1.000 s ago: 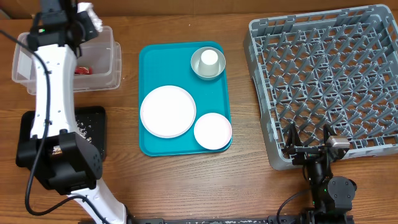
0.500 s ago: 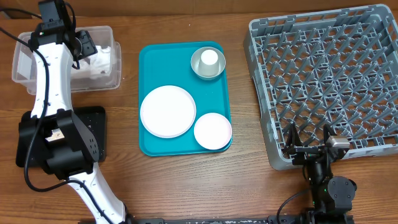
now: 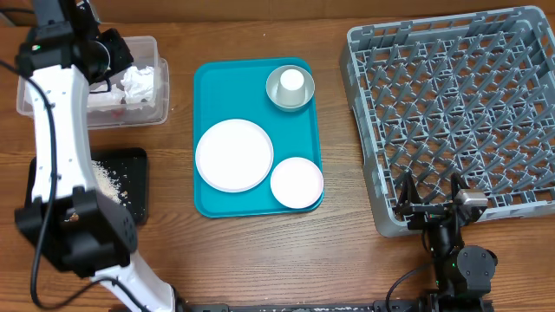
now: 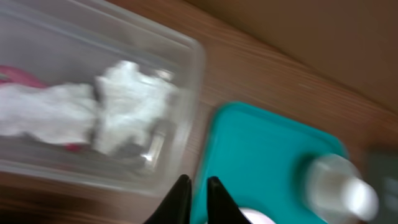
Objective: Sort waste into correct bins and load items into the dishwasher
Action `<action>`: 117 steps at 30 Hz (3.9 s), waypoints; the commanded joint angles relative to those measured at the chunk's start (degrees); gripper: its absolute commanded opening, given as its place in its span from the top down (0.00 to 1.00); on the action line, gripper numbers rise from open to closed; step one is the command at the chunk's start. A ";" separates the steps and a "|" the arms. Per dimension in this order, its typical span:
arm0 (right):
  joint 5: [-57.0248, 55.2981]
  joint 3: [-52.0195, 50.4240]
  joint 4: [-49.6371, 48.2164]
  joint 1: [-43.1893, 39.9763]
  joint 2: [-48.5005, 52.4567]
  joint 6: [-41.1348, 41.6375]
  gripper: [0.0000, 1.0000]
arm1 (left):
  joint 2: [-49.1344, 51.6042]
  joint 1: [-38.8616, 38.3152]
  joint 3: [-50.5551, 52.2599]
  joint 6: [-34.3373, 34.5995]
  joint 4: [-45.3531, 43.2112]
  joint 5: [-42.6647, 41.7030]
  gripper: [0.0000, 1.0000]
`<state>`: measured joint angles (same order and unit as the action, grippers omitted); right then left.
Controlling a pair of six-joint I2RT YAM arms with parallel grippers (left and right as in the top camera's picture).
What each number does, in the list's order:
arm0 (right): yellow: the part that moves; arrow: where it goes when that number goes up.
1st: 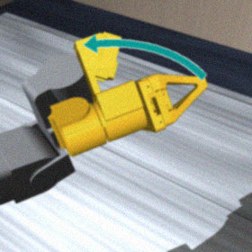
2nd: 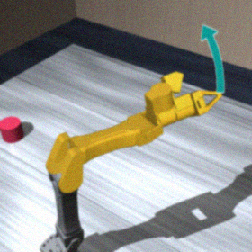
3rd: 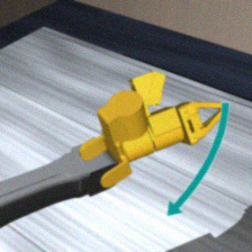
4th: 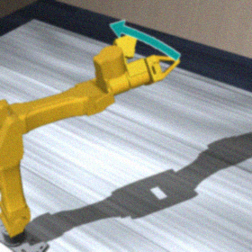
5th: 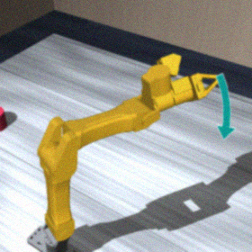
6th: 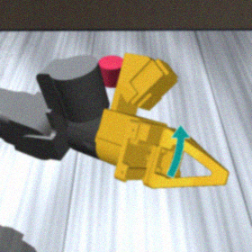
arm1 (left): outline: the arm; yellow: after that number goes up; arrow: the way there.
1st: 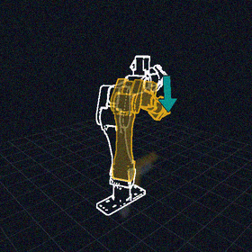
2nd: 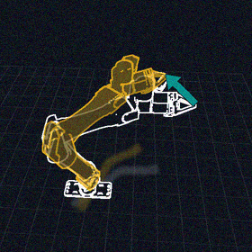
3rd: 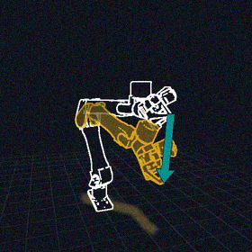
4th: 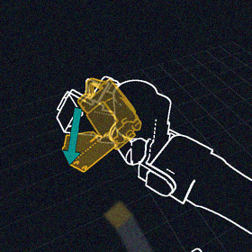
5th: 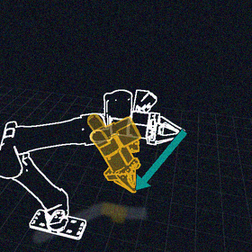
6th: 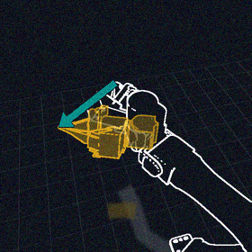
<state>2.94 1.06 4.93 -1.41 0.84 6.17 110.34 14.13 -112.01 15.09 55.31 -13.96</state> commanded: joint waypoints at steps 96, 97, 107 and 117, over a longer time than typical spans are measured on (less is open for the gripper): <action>21.49 78.49 40.98 22.08 64.78 10.08 0.00 | -2.75 7.08 -0.66 19.67 31.36 14.14 0.00; 17.40 79.89 42.58 25.38 67.23 10.08 0.00 | -2.75 7.08 -0.66 19.67 31.36 14.14 0.00; -8.90 82.44 48.59 47.41 92.32 22.88 0.00 | -2.75 7.08 -0.66 19.65 31.36 14.14 0.00; -8.98 82.42 49.29 54.23 105.85 30.93 0.03 | -2.75 7.08 -0.66 19.65 31.36 14.14 0.00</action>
<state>-4.16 82.50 54.70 50.54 105.51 34.24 107.13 21.10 -112.22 34.20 86.63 0.40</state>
